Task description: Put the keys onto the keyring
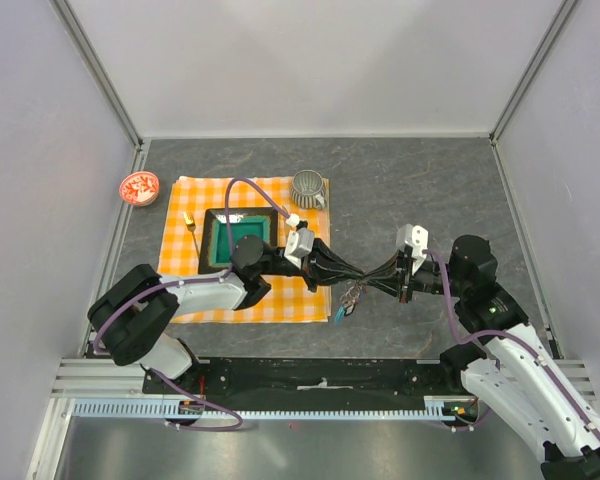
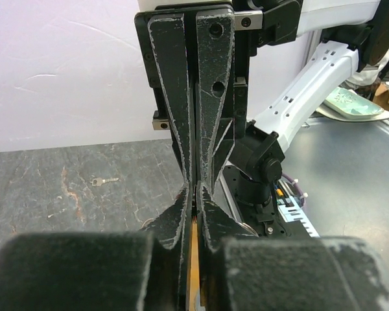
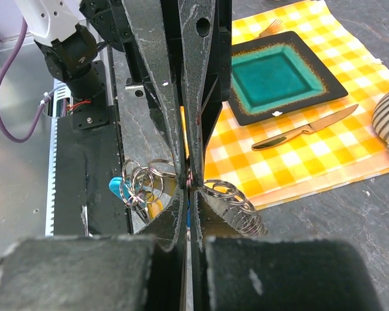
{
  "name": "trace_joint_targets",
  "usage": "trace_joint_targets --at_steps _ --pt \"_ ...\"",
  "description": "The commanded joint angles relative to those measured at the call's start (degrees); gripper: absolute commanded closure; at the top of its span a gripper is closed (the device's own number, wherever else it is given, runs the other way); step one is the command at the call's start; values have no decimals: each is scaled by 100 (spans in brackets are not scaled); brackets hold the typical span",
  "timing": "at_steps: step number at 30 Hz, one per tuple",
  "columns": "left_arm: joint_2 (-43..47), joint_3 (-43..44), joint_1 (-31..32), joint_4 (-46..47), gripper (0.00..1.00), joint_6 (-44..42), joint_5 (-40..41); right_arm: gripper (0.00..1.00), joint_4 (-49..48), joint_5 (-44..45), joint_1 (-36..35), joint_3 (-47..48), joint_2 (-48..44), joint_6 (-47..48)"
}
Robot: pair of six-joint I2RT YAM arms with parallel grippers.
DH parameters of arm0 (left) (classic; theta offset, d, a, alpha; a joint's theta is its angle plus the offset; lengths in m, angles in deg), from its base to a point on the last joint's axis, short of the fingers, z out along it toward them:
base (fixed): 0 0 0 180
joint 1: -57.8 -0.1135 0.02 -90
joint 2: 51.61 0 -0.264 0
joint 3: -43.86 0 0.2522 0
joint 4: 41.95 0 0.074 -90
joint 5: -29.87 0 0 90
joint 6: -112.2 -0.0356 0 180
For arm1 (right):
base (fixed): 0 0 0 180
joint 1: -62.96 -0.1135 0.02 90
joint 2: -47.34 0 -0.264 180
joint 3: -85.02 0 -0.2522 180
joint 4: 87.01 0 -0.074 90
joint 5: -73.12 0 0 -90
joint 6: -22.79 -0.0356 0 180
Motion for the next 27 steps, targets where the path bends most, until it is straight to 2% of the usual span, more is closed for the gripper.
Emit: trace_joint_targets --at_steps 1,2,4,5,8,9,12,17,21,27 --pt "271 41 -16 975 85 -36 -77 100 21 90 1 268 23 109" --pt "324 49 -86 643 73 -62 -104 100 318 195 -7 425 40 179" --pt "560 119 -183 90 65 -264 -244 100 767 494 1 645 110 556" --pt "649 181 -262 -680 62 -395 -288 100 1248 599 1 907 145 688" --pt "1009 628 -289 -2378 60 -1413 -306 100 2084 1013 -7 1391 321 1154" --pt "1062 786 -298 -3463 59 -1938 -324 100 2279 1109 1 1498 374 1277" --pt "1072 1366 -281 -4699 59 -2486 -367 100 2764 1312 -16 1832 550 1568" --pt "782 1965 -193 -5345 58 -2646 -500 100 3194 1724 -323 2279 910 1866" --pt "606 2324 27 -5916 58 -3119 -359 100 3424 1971 -605 2509 1165 1990" --pt "430 2554 185 -6514 61 -3340 -218 100 3547 2191 -798 2659 1279 2060"
